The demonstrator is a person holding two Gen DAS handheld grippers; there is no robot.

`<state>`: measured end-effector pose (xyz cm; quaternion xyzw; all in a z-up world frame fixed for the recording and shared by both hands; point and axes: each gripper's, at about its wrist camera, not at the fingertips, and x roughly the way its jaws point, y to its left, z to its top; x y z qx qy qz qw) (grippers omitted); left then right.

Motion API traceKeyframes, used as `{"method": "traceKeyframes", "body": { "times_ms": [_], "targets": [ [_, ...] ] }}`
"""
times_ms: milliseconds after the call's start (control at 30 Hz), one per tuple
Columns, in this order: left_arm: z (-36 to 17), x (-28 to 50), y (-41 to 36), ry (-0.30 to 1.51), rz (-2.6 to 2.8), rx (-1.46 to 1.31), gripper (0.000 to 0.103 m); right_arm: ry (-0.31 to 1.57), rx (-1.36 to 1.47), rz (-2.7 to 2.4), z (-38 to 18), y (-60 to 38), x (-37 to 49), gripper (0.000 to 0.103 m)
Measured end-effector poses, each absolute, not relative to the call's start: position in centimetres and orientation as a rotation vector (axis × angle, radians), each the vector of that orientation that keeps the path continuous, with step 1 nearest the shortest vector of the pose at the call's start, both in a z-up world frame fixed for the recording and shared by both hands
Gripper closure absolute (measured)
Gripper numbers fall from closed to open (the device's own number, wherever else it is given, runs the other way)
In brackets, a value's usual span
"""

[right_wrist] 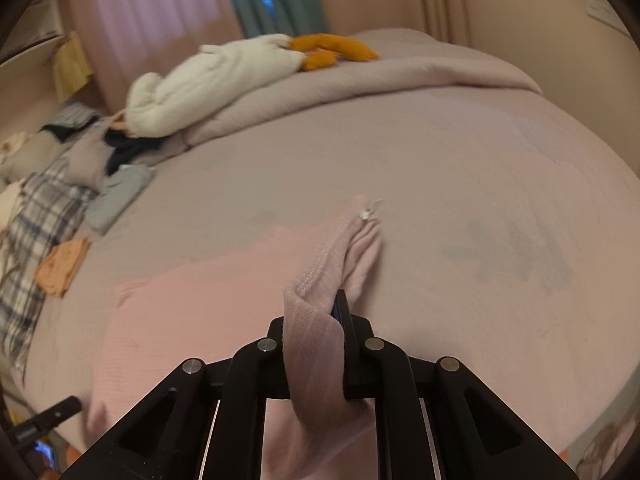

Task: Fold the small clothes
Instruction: 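Grasp the shirt edge with the right gripper and fold it over the body, then lower the folded edge and open the right gripper, then move the left gripper to the folded shirt edge and close on it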

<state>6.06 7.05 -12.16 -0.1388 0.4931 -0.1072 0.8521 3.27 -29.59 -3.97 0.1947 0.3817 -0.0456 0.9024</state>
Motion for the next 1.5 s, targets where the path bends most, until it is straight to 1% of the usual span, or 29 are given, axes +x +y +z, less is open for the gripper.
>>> {"method": "traceKeyframes", "body": {
  "times_ms": [133, 267, 500, 633, 700, 967, 1067, 1133, 1167, 1200, 1233, 1433, 1500],
  "targets": [
    [-12.1, 5.9, 7.2, 1.035, -0.215, -0.294, 0.037, 0.76, 0.333, 0.019, -2.8, -26.8, 3.8, 0.09],
    [-12.0, 5.8, 7.2, 1.036, -0.21, -0.295, 0.037, 0.768, 0.235, 0.079, -2.9, -23.6, 4.0, 0.09],
    [-12.2, 5.9, 7.2, 1.041, -0.206, -0.283, 0.036, 0.898, 0.169, 0.231, -6.1, -19.3, 4.7, 0.09],
    [-12.1, 6.0, 7.2, 1.042, -0.208, -0.283, 0.036, 0.977, 0.132, 0.233, -8.2, -18.4, 5.0, 0.09],
    [-12.2, 6.0, 7.3, 1.042, -0.207, -0.281, 0.035, 0.994, 0.145, 0.231, -8.9, -18.5, 5.2, 0.09],
    [-12.1, 6.1, 7.1, 1.047, -0.209, -0.282, 0.035, 1.0, 0.224, 0.26, -8.6, -19.0, 5.2, 0.089],
    [-11.7, 6.0, 6.8, 1.038, -0.216, -0.272, 0.034, 1.004, 0.239, 0.277, -8.4, -19.4, 4.3, 0.08],
    [-11.4, 6.1, 6.7, 1.027, -0.222, -0.267, 0.032, 1.001, 0.259, 0.288, -8.0, -19.7, 4.0, 0.068],
    [-11.3, 6.1, 6.6, 1.02, -0.226, -0.267, 0.028, 0.997, 0.267, 0.295, -7.7, -19.8, 3.8, 0.064],
    [-11.1, 6.1, 6.5, 1.013, -0.232, -0.267, 0.027, 0.988, 0.273, 0.298, -7.3, -20.1, 3.4, 0.055],
    [-10.9, 6.2, 6.4, 1.004, -0.239, -0.266, 0.024, 0.975, 0.274, 0.294, -7.0, -20.3, 3.0, 0.049],
    [-10.2, 7.0, 5.3, 0.984, -0.286, -0.275, 0.023, 0.888, 0.346, 0.253, -5.1, -23.0, 1.7, 0.038],
    [-10.0, 7.3, 4.7, 0.983, -0.312, -0.281, 0.023, 0.867, 0.376, 0.224, -4.9, -24.2, 1.3, 0.037]
  ]
}}
